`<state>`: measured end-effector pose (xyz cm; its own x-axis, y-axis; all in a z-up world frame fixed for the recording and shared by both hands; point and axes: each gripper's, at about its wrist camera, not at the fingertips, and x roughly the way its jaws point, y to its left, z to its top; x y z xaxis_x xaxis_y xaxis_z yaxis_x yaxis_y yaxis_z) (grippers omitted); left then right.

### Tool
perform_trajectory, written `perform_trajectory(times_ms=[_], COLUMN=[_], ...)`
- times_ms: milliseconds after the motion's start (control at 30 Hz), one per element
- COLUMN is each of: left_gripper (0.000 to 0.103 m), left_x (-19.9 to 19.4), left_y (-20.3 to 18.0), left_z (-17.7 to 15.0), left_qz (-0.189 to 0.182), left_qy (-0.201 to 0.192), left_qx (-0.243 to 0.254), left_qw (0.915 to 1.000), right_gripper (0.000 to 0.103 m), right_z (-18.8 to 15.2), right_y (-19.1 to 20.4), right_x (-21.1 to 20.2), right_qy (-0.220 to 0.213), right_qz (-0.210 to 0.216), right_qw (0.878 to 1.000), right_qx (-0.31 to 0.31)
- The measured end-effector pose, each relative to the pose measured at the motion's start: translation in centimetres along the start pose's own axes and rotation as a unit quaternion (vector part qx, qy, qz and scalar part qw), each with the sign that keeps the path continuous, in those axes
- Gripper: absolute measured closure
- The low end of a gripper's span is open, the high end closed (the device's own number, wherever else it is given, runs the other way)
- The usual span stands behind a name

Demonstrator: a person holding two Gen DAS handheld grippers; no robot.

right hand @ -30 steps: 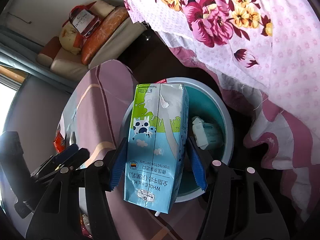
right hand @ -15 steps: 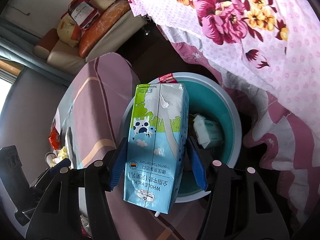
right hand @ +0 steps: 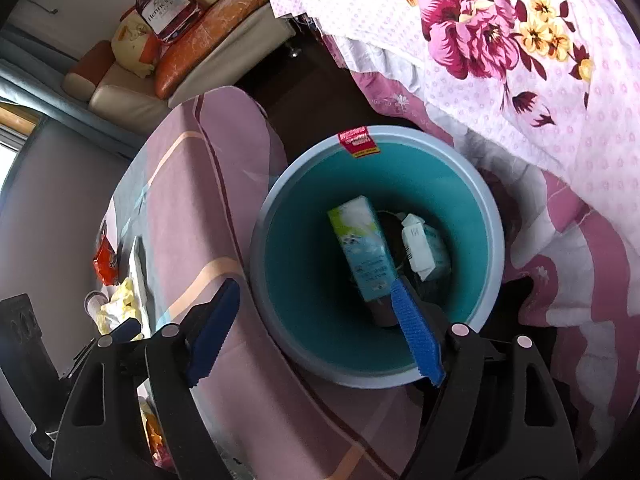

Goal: Collect trash
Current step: 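Move both tools back to the table and grasp the pink wafer packet with the left tool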

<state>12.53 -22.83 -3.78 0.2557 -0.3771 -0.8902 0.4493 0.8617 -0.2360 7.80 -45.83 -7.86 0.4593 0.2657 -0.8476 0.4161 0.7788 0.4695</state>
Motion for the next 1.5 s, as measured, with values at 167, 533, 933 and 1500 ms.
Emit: perform_trajectory(times_ms=[167, 533, 933, 1500], left_gripper=[0.009, 0.007, 0.006, 0.006], left_x=[-1.0, -4.7, -9.2, -12.2], left_y=[0.7, 4.1, 10.5, 11.8], left_z=[-0.8, -4.0, -9.1, -17.3], left_qz=[-0.005, 0.006, 0.027, -0.007], left_qy=[-0.004, -0.018, -0.036, -0.003], left_qx=[-0.006, -0.021, -0.063, -0.031], left_qw=[1.0, 0.9996, 0.997, 0.9995], right_gripper=[0.026, 0.026, 0.025, 0.025], right_z=[-0.8, -4.1, -9.4, -15.8], right_y=[1.3, 5.2, 9.6, 12.4], right_x=[-0.3, -2.0, -1.8, 0.5], right_qy=[0.008, 0.012, 0.054, 0.12], right_qz=[-0.003, 0.0, 0.007, 0.004], right_qw=[1.0, 0.999, 0.994, 0.983], right_qx=[-0.006, -0.044, -0.093, -0.141])
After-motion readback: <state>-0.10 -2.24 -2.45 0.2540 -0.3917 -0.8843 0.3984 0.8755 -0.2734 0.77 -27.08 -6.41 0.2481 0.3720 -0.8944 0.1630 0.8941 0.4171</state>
